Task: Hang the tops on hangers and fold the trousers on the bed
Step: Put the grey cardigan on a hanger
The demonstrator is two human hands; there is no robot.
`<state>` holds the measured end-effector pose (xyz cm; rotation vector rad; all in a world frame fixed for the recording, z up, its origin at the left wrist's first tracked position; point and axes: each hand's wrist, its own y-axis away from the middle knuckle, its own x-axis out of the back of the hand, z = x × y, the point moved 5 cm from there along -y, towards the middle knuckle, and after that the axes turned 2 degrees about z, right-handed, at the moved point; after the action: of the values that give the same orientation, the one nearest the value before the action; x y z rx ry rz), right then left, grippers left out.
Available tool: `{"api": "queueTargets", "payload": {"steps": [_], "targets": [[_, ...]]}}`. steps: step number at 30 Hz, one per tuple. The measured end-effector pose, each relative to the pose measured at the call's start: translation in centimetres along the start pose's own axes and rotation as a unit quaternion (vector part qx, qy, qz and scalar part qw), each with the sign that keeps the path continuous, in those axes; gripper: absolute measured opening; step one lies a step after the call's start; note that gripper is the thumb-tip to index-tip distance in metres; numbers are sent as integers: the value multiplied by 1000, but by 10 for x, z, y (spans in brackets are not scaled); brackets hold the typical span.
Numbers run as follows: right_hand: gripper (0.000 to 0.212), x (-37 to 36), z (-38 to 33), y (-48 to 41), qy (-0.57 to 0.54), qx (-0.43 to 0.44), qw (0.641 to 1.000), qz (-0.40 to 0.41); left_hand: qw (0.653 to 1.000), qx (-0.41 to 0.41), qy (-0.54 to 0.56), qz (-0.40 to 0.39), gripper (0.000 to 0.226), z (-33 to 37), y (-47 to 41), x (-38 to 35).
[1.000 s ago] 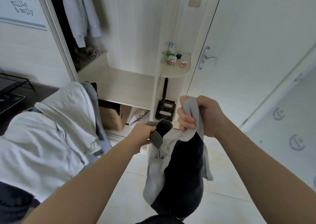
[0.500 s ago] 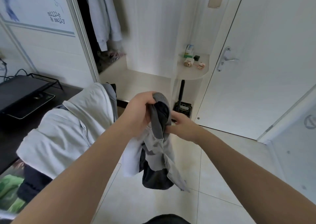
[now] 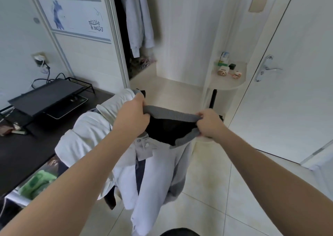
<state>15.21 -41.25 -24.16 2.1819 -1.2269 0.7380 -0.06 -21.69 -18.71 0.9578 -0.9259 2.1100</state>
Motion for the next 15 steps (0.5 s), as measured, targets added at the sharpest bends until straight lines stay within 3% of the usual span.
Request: {"api": "queueTargets", "payload": {"steps": [2, 4, 7, 11, 15], "targets": [[27, 12, -14, -2, -147, -7, 989, 13, 994, -20, -91, -58, 24, -9, 1, -7], [29, 25, -38, -4, -176, 36, 983, 28, 982, -64, -143, -101, 31, -8, 3, -15], [27, 35, -80, 0, -159, 96, 982, 35, 984, -124, -50, -116, 14, 4, 10, -27], [18, 48, -106, -2, -121, 122, 984, 55, 987, -77, 90, -113, 3, 11, 9, -37], [19, 78, -109, -6, -1, 157, 983, 97, 990, -62, 65, -109, 14, -1, -11, -38]]}}
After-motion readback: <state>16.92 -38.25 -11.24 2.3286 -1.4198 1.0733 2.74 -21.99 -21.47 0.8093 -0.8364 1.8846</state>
